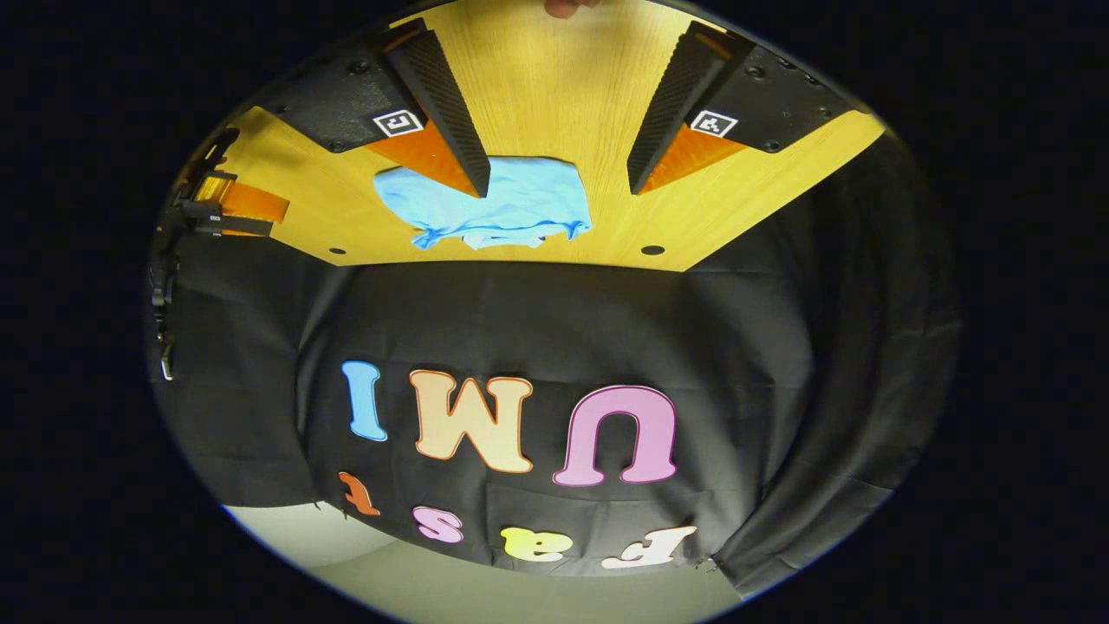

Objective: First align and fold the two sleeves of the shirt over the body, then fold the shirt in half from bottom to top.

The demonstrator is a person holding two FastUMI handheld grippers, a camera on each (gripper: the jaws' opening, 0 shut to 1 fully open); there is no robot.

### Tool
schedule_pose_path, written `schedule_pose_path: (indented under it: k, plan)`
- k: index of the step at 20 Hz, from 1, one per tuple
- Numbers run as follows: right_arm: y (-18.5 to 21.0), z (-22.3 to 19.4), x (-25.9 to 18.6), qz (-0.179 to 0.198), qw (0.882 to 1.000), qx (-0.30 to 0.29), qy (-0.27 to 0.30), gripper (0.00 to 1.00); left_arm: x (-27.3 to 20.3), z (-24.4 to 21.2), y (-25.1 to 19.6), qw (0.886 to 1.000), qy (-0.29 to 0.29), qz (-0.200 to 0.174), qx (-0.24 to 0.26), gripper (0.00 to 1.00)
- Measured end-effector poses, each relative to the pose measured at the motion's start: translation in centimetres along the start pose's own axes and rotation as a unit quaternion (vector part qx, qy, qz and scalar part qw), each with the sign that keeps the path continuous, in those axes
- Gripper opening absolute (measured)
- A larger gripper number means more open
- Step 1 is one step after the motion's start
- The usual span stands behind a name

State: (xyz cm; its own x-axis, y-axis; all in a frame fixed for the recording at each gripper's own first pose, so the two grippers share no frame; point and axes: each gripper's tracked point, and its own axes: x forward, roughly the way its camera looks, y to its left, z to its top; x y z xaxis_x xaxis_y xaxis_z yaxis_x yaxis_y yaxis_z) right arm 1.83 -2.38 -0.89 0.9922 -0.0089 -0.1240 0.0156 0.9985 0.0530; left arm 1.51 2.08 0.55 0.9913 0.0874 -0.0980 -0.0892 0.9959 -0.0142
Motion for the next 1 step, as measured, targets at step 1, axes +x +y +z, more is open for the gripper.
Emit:
schedule_pose_path:
  k: [1]
  plan:
    - [0.19, -0.03, -0.37, 0.001, 1.000, 0.000, -0.001, 0.98, -0.22, -0.14, -0.16, 1.000, -0.002, 0.001, -0.004, 0.95]
